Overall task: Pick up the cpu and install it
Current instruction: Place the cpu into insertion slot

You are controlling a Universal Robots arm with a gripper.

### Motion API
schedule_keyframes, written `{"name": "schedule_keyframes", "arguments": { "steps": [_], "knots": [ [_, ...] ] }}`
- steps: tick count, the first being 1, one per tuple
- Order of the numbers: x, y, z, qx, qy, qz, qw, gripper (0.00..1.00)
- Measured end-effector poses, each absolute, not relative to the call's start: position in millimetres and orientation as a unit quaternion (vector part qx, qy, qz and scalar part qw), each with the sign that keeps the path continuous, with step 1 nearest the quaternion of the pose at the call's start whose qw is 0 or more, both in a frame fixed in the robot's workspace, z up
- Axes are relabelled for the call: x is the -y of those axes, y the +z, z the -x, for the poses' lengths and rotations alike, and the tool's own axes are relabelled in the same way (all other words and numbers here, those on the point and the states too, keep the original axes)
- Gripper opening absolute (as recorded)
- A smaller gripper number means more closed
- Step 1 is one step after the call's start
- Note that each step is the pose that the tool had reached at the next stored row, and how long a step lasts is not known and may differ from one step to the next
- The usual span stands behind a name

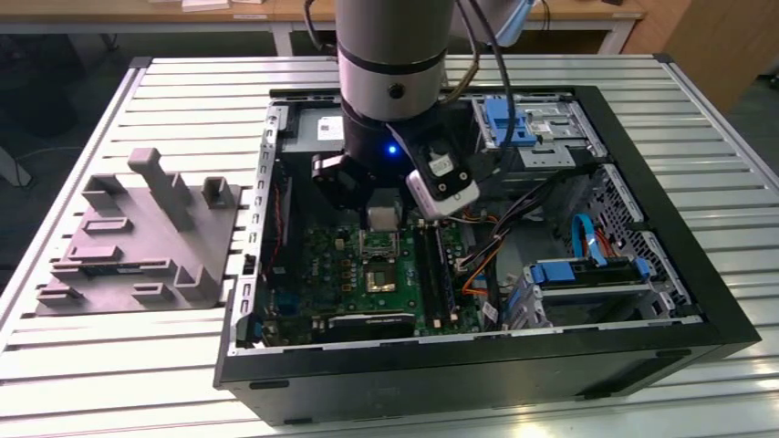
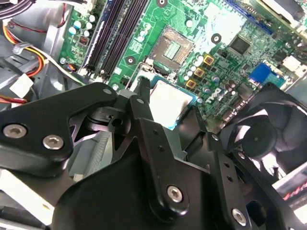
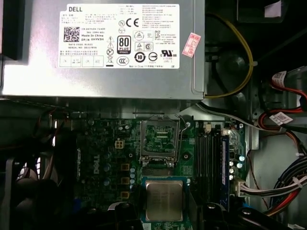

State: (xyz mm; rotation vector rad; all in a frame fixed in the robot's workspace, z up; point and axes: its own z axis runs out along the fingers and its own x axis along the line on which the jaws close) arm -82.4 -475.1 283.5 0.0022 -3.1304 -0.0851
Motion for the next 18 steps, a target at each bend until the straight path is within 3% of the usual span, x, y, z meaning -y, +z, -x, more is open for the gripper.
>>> {"name": "schedule_keyframes", "arguments": {
  "steps": [18],
  "knots": [
    [475, 251, 82, 1.000, -0.027, -0.001, 0.005, 0.47]
  ]
}}
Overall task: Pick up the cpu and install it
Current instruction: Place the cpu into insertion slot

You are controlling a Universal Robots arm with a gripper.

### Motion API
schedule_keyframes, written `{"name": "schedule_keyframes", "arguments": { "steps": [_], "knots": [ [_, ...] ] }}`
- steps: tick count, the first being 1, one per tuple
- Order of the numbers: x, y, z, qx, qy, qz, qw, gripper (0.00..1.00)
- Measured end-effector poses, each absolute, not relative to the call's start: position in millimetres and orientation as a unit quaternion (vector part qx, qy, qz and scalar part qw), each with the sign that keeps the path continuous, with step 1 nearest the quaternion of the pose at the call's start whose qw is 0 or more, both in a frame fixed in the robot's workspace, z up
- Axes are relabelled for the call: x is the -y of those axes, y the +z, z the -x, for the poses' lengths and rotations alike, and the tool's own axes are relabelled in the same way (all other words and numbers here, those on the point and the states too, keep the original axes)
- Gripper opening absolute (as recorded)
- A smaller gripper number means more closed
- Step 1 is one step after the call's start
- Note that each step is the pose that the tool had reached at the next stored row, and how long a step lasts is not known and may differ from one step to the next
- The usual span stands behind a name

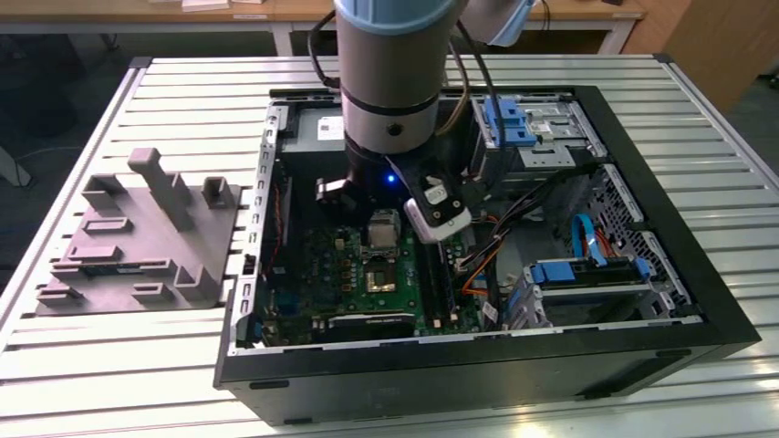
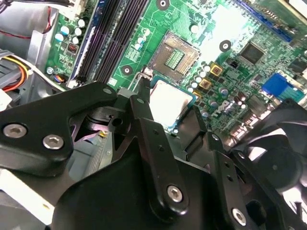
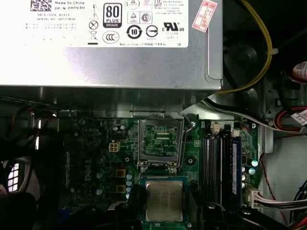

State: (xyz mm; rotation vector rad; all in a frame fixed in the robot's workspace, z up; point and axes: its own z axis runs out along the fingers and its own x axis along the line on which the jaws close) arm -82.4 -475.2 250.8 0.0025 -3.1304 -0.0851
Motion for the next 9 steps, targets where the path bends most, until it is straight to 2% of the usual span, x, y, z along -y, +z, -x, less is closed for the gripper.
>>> {"name": "schedule_keyframes", "arguments": {
  "steps": [9],
  "knots": [
    [475.1, 242.8, 82.8, 1.000, -0.027, -0.001, 0.005, 0.47]
  ]
}}
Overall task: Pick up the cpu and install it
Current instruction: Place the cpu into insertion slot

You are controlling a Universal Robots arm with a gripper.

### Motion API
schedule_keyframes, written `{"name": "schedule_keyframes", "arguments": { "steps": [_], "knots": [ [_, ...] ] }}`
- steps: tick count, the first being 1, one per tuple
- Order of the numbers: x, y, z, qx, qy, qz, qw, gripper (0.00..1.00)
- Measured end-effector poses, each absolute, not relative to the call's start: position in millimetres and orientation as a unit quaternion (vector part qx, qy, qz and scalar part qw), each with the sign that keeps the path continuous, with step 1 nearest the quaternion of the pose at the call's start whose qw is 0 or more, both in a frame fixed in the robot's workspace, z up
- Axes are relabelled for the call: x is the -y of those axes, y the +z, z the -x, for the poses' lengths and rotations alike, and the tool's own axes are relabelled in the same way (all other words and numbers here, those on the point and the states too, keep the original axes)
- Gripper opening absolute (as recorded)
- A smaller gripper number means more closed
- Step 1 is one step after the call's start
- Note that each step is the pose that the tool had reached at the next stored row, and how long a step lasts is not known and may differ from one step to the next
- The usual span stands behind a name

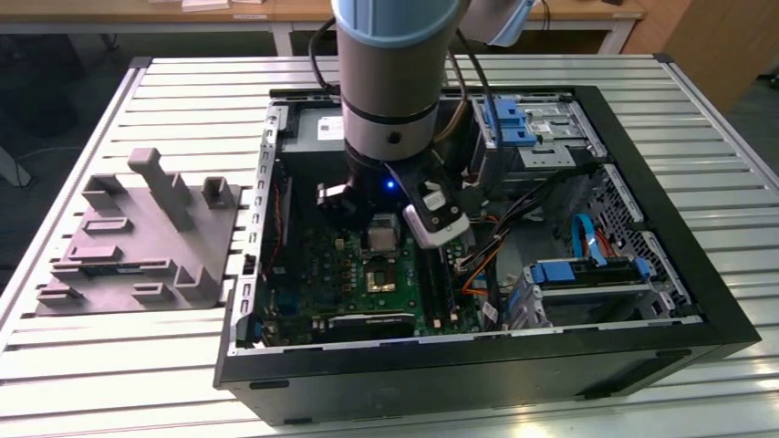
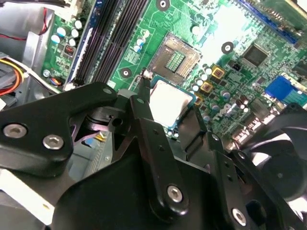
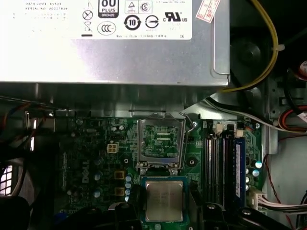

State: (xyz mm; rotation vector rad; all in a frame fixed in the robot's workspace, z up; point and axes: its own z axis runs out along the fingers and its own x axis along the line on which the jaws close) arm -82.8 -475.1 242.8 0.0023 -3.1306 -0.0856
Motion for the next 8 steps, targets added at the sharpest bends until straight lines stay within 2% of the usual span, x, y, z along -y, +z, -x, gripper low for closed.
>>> {"name": "schedule_keyframes", "arguments": {
  "steps": [8],
  "knots": [
    [484, 229, 83, 1.000, -0.027, -0.001, 0.005, 0.47]
  ]
}}
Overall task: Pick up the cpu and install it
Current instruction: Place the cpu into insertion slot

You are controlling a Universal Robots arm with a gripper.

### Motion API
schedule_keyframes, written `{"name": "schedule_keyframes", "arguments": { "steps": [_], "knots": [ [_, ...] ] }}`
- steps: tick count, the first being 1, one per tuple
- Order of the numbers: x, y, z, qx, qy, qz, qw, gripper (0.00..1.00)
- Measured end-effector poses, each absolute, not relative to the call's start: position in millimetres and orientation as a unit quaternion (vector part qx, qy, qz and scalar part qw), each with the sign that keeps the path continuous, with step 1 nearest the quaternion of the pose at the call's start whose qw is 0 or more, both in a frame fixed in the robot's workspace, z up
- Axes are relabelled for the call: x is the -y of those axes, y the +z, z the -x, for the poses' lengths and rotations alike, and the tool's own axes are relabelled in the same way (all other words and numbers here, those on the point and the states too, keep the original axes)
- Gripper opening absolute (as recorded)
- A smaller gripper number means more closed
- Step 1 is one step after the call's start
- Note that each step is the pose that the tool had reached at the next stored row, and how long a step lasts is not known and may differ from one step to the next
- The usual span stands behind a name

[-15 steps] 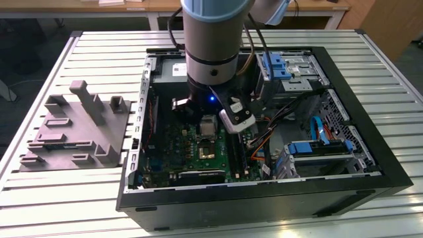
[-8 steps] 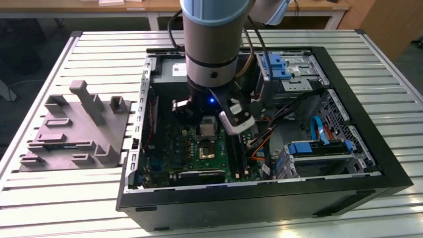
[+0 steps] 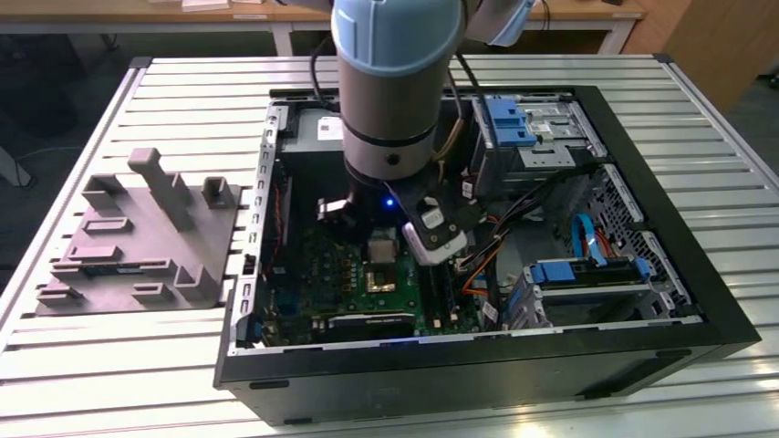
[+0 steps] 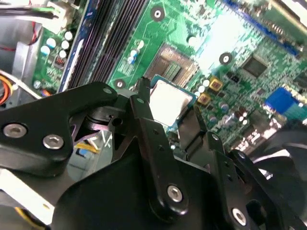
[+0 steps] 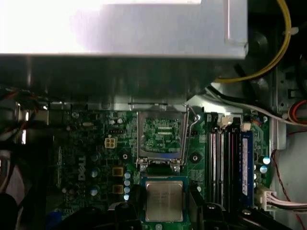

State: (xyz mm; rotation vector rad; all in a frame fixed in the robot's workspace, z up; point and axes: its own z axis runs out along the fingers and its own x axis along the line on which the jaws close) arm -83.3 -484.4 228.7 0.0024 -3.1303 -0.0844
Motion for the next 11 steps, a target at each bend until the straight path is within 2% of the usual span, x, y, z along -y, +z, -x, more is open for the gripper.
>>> {"name": "schedule_keyframes", "arguments": {
  "steps": [11],
  "knots": [
    [489, 209, 84, 1.000, -0.027, -0.001, 0.005, 0.47]
  ]
}}
